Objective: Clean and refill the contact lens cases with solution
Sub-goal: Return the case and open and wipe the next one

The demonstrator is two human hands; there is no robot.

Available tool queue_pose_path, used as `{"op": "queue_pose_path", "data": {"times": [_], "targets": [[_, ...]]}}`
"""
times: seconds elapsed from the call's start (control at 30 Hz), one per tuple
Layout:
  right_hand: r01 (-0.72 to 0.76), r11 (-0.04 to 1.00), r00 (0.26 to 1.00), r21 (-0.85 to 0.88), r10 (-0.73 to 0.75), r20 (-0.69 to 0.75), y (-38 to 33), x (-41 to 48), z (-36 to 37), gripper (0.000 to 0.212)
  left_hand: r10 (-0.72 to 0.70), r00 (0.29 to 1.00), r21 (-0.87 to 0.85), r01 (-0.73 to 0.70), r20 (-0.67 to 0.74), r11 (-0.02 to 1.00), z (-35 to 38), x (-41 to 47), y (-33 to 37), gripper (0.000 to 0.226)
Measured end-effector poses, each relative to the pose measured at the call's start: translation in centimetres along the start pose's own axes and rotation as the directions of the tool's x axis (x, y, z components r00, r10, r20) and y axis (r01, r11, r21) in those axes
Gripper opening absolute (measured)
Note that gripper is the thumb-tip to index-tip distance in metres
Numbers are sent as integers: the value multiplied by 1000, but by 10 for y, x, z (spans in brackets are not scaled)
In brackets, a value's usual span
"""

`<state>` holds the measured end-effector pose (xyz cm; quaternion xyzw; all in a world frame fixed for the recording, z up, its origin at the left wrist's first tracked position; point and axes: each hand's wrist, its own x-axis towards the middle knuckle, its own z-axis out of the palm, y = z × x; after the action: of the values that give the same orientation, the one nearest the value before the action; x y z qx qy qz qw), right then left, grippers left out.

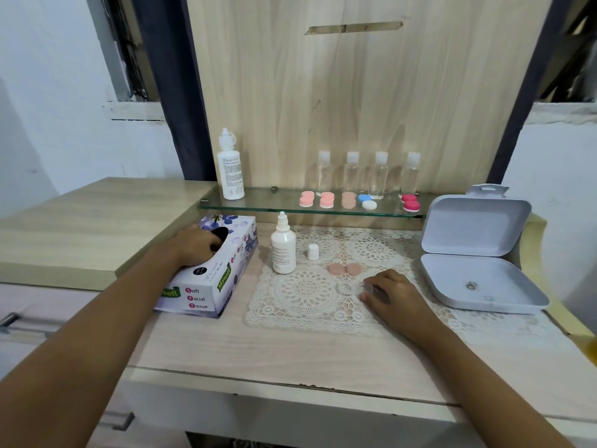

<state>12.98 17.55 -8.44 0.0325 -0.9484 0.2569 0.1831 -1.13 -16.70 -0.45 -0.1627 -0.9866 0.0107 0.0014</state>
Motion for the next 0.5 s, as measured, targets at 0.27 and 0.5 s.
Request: {"op": "queue_pose_path", "data": {"times": [0.27,0.5], "targets": [[-2,1000,1000,-1,2,-3,0,0,0,29,-27,996,-185,10,-90,983,-3,-4,-1,24],[-14,1000,1000,8,14,2,-1,1,0,28,-86,982,-541,-18,-166,841,-5,-4,-9,6]]}}
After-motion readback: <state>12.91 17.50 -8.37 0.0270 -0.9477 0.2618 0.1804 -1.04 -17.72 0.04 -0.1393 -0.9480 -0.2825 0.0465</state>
